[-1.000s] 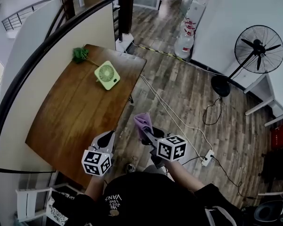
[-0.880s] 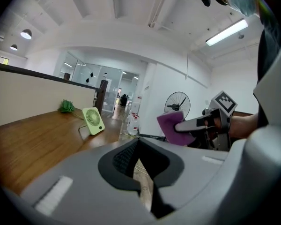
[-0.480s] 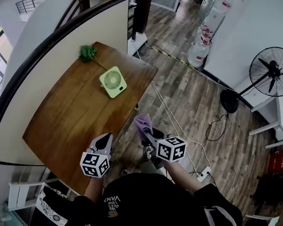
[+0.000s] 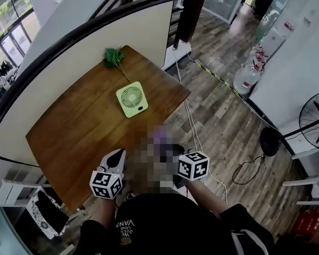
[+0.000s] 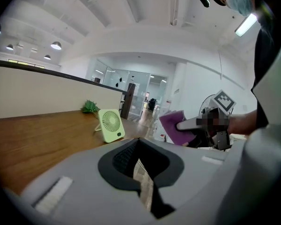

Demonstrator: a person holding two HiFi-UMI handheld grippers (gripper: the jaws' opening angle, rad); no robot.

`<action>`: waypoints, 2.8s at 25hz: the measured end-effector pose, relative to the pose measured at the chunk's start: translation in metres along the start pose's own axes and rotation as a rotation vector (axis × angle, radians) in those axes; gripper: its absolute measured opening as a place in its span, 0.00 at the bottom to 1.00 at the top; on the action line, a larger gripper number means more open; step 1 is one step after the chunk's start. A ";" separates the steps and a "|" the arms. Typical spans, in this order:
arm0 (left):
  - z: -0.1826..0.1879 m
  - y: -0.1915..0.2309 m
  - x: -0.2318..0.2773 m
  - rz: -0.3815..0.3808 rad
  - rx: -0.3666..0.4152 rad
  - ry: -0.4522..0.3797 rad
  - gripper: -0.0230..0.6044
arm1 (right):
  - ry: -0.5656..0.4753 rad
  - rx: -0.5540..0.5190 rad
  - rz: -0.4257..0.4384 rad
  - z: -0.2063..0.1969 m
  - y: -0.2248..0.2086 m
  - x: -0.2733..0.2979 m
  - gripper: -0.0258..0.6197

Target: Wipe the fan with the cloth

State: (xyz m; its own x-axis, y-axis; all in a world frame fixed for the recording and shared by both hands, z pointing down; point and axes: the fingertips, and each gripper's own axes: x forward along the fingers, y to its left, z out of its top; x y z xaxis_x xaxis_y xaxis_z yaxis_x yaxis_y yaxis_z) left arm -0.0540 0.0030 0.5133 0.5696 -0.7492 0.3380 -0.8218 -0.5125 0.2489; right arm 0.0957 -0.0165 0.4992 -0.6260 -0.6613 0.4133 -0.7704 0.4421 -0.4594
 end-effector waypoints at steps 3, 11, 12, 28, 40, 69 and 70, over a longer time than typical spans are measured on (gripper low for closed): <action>0.001 -0.004 0.009 0.062 -0.033 -0.020 0.06 | 0.030 -0.023 0.045 0.009 -0.015 0.002 0.19; -0.002 -0.001 0.008 0.175 -0.084 -0.066 0.06 | 0.079 -0.063 0.140 0.017 -0.028 0.019 0.19; -0.003 0.003 0.009 0.187 -0.087 -0.067 0.06 | 0.081 -0.063 0.146 0.018 -0.030 0.023 0.19; 0.003 0.080 0.076 0.167 -0.101 -0.021 0.06 | 0.098 -0.086 0.146 0.045 -0.041 0.105 0.19; -0.002 0.133 0.143 0.054 -0.160 0.047 0.24 | 0.124 -0.172 0.188 0.066 -0.029 0.187 0.19; -0.018 0.150 0.203 -0.119 -0.195 0.144 0.17 | 0.204 -0.107 0.232 0.080 -0.037 0.260 0.20; -0.018 0.150 0.203 -0.120 -0.196 0.146 0.17 | 0.199 -0.099 0.220 0.082 -0.042 0.258 0.19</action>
State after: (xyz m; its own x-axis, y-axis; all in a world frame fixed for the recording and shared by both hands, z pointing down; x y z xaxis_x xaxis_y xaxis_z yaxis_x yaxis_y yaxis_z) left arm -0.0616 -0.2182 0.6351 0.6704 -0.6125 0.4188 -0.7381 -0.4925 0.4611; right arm -0.0233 -0.2551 0.5604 -0.7826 -0.4164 0.4627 -0.6161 0.6247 -0.4798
